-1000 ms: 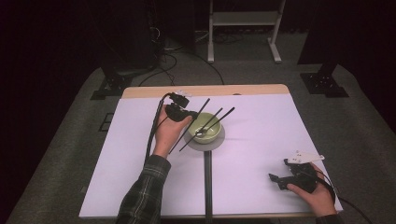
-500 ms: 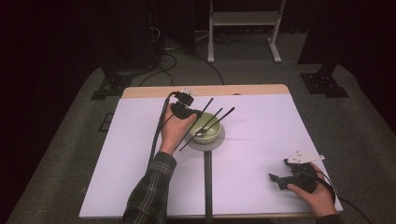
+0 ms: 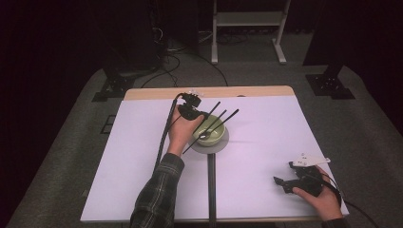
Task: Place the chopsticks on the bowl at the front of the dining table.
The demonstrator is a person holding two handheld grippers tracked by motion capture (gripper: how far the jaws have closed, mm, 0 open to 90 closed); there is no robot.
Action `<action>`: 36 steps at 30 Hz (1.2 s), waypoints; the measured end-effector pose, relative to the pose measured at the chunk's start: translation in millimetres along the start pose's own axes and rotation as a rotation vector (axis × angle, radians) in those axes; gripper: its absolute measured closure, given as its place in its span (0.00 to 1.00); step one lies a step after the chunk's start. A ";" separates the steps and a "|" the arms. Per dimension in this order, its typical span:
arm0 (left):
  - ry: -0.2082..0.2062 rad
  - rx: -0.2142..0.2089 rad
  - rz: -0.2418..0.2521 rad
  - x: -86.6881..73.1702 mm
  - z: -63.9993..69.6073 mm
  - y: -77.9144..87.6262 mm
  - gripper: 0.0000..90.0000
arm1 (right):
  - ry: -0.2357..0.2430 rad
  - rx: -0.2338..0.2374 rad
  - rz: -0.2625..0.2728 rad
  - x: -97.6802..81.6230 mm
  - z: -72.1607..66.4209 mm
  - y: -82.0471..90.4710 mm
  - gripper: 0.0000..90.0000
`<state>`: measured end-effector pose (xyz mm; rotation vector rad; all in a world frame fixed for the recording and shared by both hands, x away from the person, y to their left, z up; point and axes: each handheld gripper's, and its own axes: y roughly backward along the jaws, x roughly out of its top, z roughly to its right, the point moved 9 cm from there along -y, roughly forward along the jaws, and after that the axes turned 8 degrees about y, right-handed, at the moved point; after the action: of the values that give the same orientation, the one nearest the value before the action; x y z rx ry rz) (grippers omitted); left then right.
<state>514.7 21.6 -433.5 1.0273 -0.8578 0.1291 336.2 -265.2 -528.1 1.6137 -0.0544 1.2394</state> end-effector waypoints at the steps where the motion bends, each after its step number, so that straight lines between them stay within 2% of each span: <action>1: 0.000 -0.003 -0.001 -0.5 0.3 -1.1 0.96 | 0.001 0.000 0.000 0.0 0.1 0.0 0.13; 12: 0.012 0.012 -0.022 -7.3 -2.0 -7.5 0.96 | 0.000 0.000 0.000 0.0 0.0 0.0 0.13; 20: 0.012 0.000 -0.014 -6.9 -0.9 -7.1 0.94 | 0.001 0.000 0.000 0.0 0.0 0.0 0.13; 30: 0.010 0.004 -0.002 -4.7 -1.1 -0.6 0.76 | 0.001 0.000 0.000 0.0 0.0 0.0 0.13; 34: -0.003 0.012 0.000 -3.8 -0.3 6.6 0.65 | 0.001 -0.001 0.000 0.0 -0.1 0.0 0.13; 36: -0.008 0.009 0.001 -3.9 0.8 8.0 0.54 | 0.001 -0.001 0.000 0.0 -0.1 0.0 0.13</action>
<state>507.8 26.4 -430.4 1.0367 -0.8658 0.1306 336.1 -265.2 -528.1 1.6120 -0.0541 1.2403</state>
